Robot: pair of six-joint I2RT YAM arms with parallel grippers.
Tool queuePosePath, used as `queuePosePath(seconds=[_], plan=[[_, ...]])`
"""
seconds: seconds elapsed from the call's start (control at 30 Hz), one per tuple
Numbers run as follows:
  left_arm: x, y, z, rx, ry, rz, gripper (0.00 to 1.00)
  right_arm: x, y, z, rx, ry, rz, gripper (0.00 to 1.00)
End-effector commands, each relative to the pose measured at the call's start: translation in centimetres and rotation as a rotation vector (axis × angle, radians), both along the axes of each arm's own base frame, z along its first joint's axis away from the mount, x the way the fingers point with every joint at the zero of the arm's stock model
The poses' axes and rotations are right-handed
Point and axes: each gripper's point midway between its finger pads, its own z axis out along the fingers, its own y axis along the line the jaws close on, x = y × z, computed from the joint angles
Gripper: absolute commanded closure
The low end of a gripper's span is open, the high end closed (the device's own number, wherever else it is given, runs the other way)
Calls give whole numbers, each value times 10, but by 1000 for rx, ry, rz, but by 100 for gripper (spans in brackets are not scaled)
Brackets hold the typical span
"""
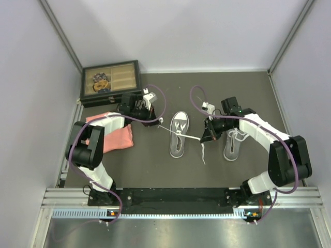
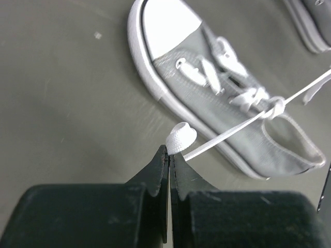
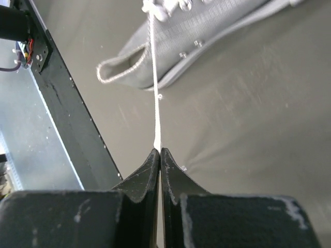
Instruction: Tie the shoes
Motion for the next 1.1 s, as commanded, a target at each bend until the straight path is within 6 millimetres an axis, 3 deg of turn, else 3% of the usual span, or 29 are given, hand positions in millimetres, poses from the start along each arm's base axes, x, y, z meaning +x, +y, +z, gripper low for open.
queuePosePath(seconds=[0.0,0.17,0.37,0.53,0.67,0.83,1.03,1.07], plan=[[10,30,14,67,-64,31,100,0,-11,4,-13,13,6,100],[12,65,6,118,-57,87,100,-4,-16,-13,-49,56,2,100],[9,83,-3,168,-48,99,100,-4,-28,-37,-113,92,-23,100],[6,84,-11,171,-28,91,100,8,-43,-51,-181,68,-51,100],[0,79,-10,160,-15,78,100,21,-41,-50,-191,66,-54,100],[-26,71,-6,157,38,58,100,39,-44,-48,-228,24,-65,100],[-37,73,-11,165,102,85,99,46,-36,-41,-187,36,-60,100],[-36,74,-12,168,106,89,94,45,-34,-42,-186,51,-56,100]])
